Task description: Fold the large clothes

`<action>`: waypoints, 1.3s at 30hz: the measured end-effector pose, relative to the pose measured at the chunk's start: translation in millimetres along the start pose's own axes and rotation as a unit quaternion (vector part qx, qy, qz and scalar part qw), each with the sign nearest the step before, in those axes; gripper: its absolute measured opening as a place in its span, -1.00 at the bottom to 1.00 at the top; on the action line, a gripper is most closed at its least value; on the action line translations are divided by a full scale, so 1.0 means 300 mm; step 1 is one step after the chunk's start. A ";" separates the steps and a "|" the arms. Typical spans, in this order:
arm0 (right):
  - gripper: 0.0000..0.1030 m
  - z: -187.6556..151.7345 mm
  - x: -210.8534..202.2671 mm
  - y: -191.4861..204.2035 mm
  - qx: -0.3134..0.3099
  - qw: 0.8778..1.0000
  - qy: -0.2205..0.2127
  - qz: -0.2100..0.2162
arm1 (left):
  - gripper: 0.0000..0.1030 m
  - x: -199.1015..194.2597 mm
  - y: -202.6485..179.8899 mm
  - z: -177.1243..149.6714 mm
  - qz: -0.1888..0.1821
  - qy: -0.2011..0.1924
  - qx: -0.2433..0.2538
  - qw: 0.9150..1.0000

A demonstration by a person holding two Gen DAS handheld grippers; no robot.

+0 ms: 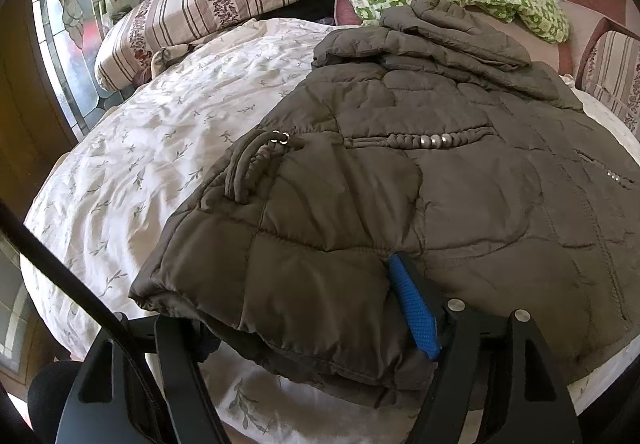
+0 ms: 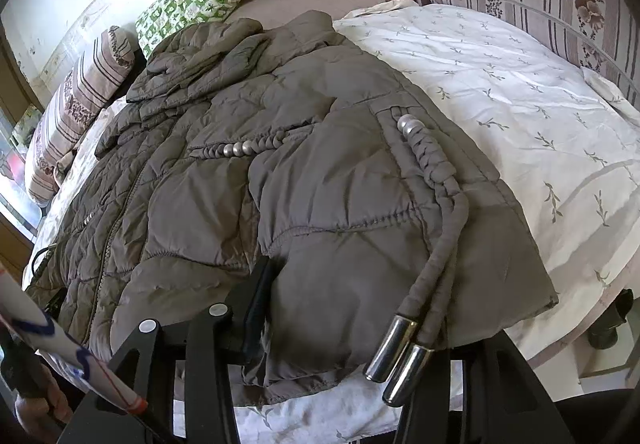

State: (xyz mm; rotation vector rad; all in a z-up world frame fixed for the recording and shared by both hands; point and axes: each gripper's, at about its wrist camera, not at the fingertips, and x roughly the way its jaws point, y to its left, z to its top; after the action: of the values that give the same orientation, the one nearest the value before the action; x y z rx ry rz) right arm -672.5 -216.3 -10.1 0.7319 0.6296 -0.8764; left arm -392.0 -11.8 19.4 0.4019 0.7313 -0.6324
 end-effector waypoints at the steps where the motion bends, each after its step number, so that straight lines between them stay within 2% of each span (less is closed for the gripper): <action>1: 0.01 0.000 0.000 0.000 -0.001 1.000 0.000 -0.001 | 0.45 0.001 0.000 0.001 0.000 0.000 0.000 1.000; 8: 0.06 0.002 0.005 0.004 -0.005 1.000 0.003 -0.004 | 0.51 0.007 0.008 0.001 -0.001 0.005 -0.008 1.000; 18: 0.07 0.000 0.006 0.005 -0.004 1.000 0.000 -0.004 | 0.51 0.007 0.013 -0.003 -0.001 0.004 -0.011 1.000; 23: 0.01 0.000 0.002 0.000 0.001 1.000 -0.001 0.002 | 0.25 -0.005 -0.004 -0.006 -0.008 -0.002 0.003 1.000; 29: -0.31 -0.002 -0.012 -0.007 0.009 1.000 -0.009 0.017 | -0.18 -0.022 -0.017 -0.003 -0.014 -0.011 0.017 1.000; 31: -0.33 -0.001 -0.017 -0.009 0.012 1.000 -0.011 0.020 | -0.28 -0.027 -0.018 -0.004 -0.014 -0.014 0.019 1.000; 39: -0.40 -0.003 -0.021 0.001 0.007 1.000 -0.015 0.020 | -0.35 -0.031 -0.019 -0.003 -0.014 -0.017 0.021 1.000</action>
State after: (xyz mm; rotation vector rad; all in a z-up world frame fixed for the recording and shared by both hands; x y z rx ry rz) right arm -675.5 -212.5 -5.9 0.7415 0.5808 -0.8540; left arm -401.6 -12.0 24.9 0.4193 0.6938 -0.6808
